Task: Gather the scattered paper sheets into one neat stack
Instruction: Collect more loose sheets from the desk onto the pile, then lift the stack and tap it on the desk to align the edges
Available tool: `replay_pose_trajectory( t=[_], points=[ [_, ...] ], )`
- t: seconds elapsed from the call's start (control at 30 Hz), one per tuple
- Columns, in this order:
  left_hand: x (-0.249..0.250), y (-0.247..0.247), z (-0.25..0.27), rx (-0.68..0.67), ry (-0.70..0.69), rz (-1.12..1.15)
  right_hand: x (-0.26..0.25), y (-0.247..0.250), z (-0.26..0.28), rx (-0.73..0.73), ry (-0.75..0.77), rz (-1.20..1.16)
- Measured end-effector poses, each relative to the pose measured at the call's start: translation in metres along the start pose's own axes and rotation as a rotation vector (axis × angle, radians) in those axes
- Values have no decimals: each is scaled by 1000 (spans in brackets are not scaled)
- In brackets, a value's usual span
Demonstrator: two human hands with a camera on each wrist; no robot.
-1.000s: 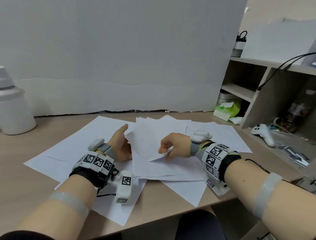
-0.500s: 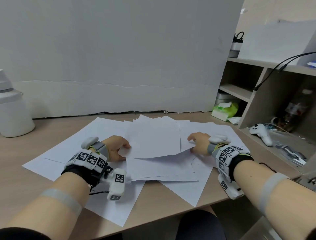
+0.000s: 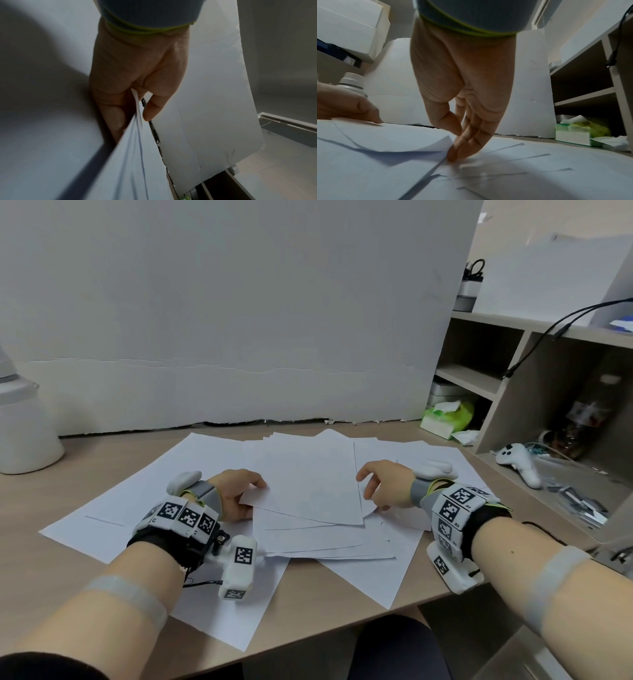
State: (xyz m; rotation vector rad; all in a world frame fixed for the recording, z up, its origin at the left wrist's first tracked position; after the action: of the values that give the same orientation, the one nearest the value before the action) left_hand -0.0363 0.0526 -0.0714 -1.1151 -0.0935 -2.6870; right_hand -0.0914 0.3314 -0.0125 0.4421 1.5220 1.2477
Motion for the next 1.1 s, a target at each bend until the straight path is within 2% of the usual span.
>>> replay_pose_trajectory(
  t=[0.1,0.23,0.37,0.43,0.57,0.7,0.77,0.83,0.9,1.0,1.1],
  points=[
    [2,-3,2,7,-23,-70,2,1,-3,26,-27,-50],
    [11,-1,7,64,-99,-160,11,7,-3,52,-96,14],
    [19,6,8,58,-208,-146,31,20,-2,151,-210,-2],
    [23,8,12,35,-272,-134,39,23,0,221,-279,-111],
    [34,16,25,5,-387,-99,47,28,0,408,-338,-556],
    [45,23,37,14,-476,-32,49,28,8,495,-472,-773],
    [47,26,43,15,-502,15,40,19,5,488,-426,-963],
    [48,27,45,-4,-520,52,24,10,0,456,-319,-1146],
    [48,27,47,-27,-535,73,9,9,-4,461,-220,-1227],
    [47,22,51,-82,-558,64,-6,20,-7,534,-122,-1249],
    [51,21,58,-119,-591,27,-15,39,-5,648,-53,-1164]
  ],
)
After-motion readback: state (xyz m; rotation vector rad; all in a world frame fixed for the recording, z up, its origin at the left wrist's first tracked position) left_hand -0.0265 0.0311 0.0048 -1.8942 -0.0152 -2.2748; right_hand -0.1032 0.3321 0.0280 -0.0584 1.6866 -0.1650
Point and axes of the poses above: each hand's wrist, its own z-axis away from the middle knuckle, its own y-axis out of the back of the hand, x = y × z, the point moved 9 cm from there along -z, towards the middle knuckle, and after that the axes turned 12 degrees about y, right-handed, at the moved point
